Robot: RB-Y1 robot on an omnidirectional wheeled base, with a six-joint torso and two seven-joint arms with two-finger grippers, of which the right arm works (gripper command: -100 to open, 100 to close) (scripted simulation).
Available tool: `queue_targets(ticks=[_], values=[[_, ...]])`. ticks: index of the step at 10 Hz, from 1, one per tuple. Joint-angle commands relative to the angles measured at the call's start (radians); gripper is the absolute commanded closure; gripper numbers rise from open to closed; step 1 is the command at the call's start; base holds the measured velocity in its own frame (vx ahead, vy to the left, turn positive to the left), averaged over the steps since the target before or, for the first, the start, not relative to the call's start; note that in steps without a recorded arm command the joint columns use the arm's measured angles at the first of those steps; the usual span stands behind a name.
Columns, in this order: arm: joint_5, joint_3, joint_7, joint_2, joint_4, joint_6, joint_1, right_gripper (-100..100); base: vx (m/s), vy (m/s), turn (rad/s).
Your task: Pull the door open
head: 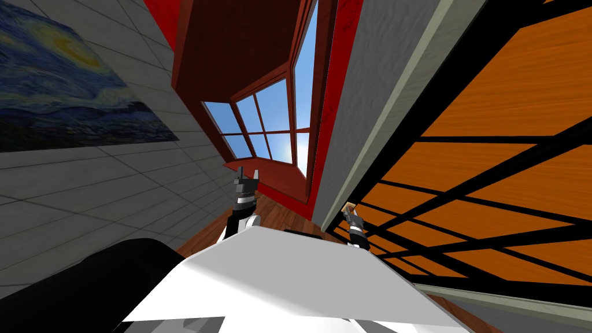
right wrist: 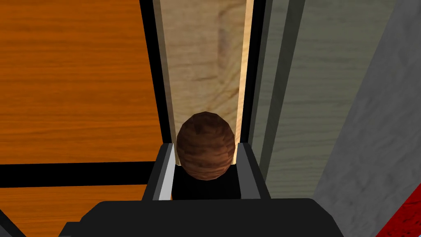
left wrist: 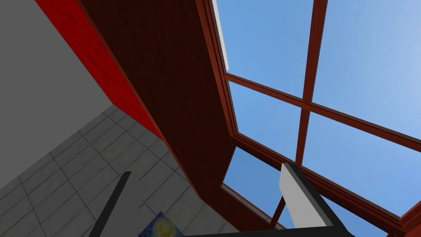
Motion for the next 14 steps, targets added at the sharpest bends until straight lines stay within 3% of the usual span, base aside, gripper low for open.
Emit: queue_targets(ticks=[1,6,14], values=[[0.001,0.001,0.000,0.001,0.001,0.003,-0.003,100,0.000,0.000,0.000],[-0.018,0.010,-0.079,-0.005,0.000,0.000,0.001,100,-0.013,-0.001,0.015],[-0.073,0.041,-0.292,-0.018,-0.001,-0.001,0.006,100,-0.021,-0.004,0.032]])
